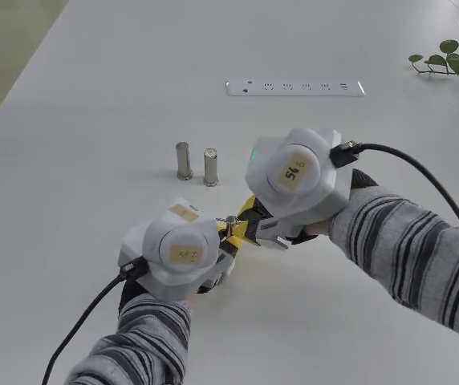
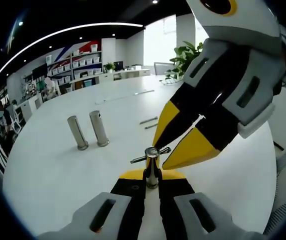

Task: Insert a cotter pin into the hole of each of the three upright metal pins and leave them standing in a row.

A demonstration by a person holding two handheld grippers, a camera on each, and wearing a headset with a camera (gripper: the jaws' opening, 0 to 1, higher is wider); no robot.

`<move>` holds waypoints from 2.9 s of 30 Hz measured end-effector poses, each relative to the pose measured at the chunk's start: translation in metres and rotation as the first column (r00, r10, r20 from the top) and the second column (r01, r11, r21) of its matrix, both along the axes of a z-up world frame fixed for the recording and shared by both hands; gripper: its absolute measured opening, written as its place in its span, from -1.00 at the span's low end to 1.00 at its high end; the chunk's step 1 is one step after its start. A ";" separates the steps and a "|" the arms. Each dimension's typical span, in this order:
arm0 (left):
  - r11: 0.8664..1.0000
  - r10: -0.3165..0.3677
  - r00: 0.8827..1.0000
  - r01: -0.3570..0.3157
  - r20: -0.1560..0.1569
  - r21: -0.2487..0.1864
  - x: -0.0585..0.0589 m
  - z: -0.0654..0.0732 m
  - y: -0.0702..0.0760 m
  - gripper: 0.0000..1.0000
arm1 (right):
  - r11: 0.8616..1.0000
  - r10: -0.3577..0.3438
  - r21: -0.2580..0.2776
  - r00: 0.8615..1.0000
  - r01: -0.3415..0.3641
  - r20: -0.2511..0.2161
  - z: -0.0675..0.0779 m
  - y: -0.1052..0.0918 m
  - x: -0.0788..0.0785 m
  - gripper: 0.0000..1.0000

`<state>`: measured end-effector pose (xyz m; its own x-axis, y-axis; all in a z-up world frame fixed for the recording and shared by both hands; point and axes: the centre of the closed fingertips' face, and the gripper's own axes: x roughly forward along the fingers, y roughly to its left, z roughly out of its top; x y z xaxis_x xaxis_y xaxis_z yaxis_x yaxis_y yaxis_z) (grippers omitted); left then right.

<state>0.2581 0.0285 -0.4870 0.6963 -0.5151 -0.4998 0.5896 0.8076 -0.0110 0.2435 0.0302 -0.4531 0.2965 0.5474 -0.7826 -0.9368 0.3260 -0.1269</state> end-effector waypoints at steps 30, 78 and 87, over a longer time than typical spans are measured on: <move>1.000 0.027 1.000 -0.027 -0.012 -0.010 0.001 -0.001 -0.001 -0.90 | 1.000 -0.020 0.011 1.000 0.020 -0.002 0.000 -0.008 -0.001 -1.00; 0.982 0.187 0.982 -0.187 -0.013 0.007 0.049 0.001 0.073 -0.90 | 0.871 -0.383 0.268 0.910 0.412 -0.157 -0.007 -0.061 -0.009 -0.20; 0.981 0.192 0.981 -0.192 -0.006 0.005 0.048 0.003 0.072 -0.89 | 0.852 -0.416 0.269 0.893 0.449 -0.173 -0.008 -0.069 -0.008 -0.24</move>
<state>0.3065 0.1002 -0.4842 0.7788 -0.3699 -0.5066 0.4237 0.9057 -0.0100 0.2353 -0.0385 -0.4612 0.4829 0.5916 -0.6457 -0.6945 0.7078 0.1292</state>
